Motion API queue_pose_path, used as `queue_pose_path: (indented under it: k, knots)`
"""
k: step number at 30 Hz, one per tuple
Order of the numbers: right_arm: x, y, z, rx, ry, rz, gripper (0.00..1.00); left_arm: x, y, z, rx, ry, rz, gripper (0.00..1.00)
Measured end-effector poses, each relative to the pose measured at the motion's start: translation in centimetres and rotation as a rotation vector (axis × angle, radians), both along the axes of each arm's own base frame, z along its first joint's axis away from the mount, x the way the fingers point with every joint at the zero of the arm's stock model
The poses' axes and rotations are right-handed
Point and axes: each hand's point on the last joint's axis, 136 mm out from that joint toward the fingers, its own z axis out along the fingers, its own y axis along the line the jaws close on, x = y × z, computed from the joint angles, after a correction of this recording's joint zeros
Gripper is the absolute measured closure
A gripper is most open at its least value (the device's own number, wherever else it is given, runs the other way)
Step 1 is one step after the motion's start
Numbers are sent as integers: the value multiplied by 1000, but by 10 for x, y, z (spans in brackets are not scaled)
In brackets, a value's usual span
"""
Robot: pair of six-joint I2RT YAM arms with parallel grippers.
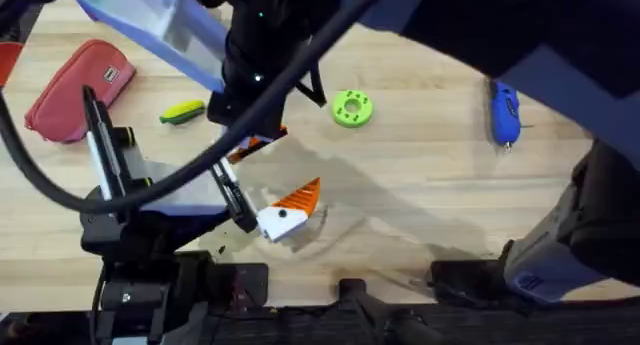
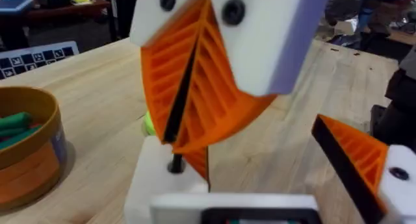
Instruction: Pick up the gripper from the table and insert it into the empty holder that is missing its gripper. Then pick up a screw, insert it into the mounting hole, and use the screwdriver to tighten it. Finally, clean up the table by picking up the vegetable and placing it into the bucket.
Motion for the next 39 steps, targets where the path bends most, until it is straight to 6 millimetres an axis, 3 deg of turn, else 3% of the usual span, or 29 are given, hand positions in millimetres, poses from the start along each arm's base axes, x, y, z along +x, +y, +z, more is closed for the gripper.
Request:
queue_pose_path:
  k: [6,17,18,24,25,33,39]
  knots:
    - [1,3,-11,-20,13,2,996,0,0,0,-2,4,1,14]
    - [1,3,-11,-21,14,1,994,0,0,0,-5,9,1,14]
    - [1,3,-11,-21,17,-4,938,0,0,0,-4,9,2,14]
    - [8,0,-11,-31,-5,-20,80,0,0,0,-4,9,0,14]
    - [11,-2,-10,-31,-11,-27,26,0,0,0,-4,8,0,14]
    - [18,-4,-4,-6,0,-86,8,0,0,0,-2,5,-3,15]
    - [38,-21,30,92,-14,-212,8,0,0,0,-1,2,-3,14]
